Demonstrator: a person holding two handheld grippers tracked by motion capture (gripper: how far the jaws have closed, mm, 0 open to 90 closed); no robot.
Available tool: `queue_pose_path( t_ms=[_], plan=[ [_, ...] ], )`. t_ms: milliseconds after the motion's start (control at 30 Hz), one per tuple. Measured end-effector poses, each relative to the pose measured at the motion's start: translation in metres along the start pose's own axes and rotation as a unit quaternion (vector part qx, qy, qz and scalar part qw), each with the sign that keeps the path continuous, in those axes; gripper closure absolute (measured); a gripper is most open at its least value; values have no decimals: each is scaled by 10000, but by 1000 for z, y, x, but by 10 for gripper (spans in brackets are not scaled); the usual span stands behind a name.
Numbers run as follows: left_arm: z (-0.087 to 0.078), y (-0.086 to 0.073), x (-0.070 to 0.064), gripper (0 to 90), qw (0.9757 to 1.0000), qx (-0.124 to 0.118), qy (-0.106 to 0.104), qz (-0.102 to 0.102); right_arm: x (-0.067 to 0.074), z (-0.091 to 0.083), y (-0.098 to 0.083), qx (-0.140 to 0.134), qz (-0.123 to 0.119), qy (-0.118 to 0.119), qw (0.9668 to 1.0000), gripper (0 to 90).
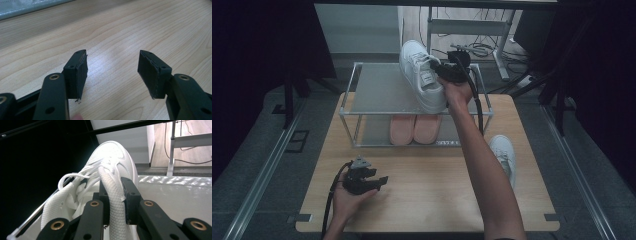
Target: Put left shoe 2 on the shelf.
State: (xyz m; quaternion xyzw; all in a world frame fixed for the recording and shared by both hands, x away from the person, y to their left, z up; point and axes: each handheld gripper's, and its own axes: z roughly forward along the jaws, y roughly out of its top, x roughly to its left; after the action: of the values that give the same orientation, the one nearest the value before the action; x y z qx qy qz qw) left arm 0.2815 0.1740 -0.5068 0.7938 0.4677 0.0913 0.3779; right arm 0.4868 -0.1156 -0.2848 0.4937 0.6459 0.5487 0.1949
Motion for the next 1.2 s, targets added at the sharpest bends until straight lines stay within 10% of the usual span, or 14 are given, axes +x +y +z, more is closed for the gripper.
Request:
queue_pose_path(
  t_ms=[967, 1200],
  plan=[
    [-10, -2, 11, 416, 9998, -140, 54, -129, -3, 73, -16, 422, 653, -359, 9963, 782],
    [-9, -2, 11, 415, 9998, -115, 59, -115, -9, 70, -13, 496, 527, -21, 9974, 618]
  ],
)
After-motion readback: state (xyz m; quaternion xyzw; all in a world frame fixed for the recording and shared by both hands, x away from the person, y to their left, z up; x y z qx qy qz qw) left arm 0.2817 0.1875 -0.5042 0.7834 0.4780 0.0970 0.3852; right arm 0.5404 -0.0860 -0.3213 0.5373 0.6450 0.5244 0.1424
